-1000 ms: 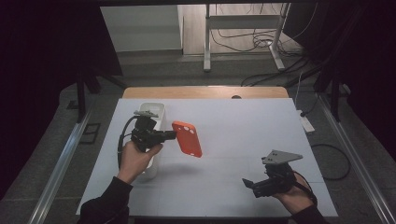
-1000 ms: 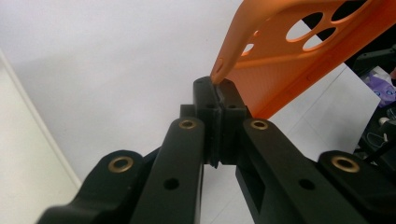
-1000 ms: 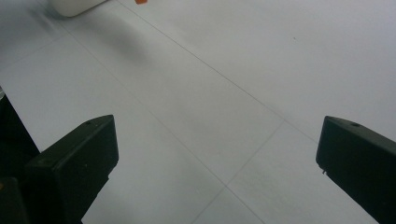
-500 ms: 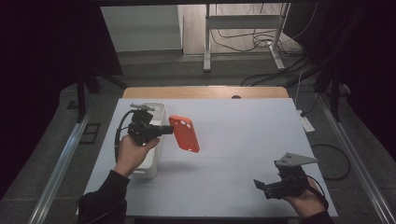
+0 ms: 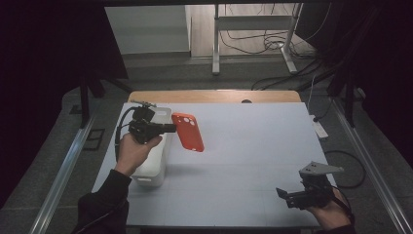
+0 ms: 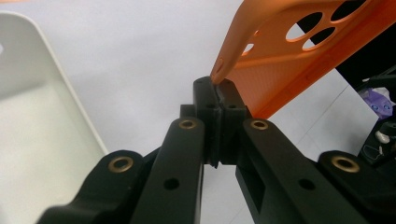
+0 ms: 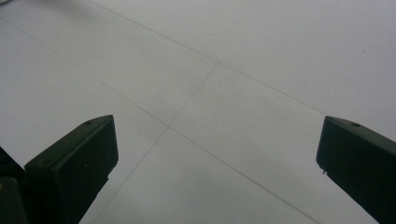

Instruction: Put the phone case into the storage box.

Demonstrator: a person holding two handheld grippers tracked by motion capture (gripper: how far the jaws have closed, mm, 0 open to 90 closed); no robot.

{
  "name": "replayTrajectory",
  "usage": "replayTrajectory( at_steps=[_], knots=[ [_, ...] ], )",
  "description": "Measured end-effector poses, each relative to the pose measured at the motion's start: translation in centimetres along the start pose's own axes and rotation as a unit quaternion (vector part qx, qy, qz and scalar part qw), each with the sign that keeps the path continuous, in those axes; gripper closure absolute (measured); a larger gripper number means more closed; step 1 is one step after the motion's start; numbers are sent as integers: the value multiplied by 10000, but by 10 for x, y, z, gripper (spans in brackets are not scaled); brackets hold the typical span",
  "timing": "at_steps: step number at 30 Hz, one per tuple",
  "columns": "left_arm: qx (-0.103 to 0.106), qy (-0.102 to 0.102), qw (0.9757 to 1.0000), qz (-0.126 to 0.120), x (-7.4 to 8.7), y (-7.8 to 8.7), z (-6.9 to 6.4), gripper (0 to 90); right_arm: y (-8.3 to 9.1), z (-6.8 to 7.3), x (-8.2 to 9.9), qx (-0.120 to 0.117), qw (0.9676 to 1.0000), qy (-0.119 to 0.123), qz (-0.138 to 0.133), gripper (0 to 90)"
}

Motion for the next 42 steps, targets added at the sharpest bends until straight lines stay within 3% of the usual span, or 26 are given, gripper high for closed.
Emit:
replayTrajectory(
  at_steps=[14, 42],
  knots=[
    [-122, 165, 9998, 4, -10, 10, 17, 889, 14, -5, 12, 192, 9994, -288, 19, 0],
    [-704, 427, 9965, -165, -36, 41, 54, 889, 20, -5, 14, 286, 9988, -355, -159, 0]
  ],
)
Point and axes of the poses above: each handheld gripper's, and its own axes: y roughly backward along the jaws, x roughly out of its underside, z roughly to its left, the point moved 4 cm from there along -y, roughly forward along the jaws, and after that the axes turned 2 degrees about -x, right-handed, at the moved point
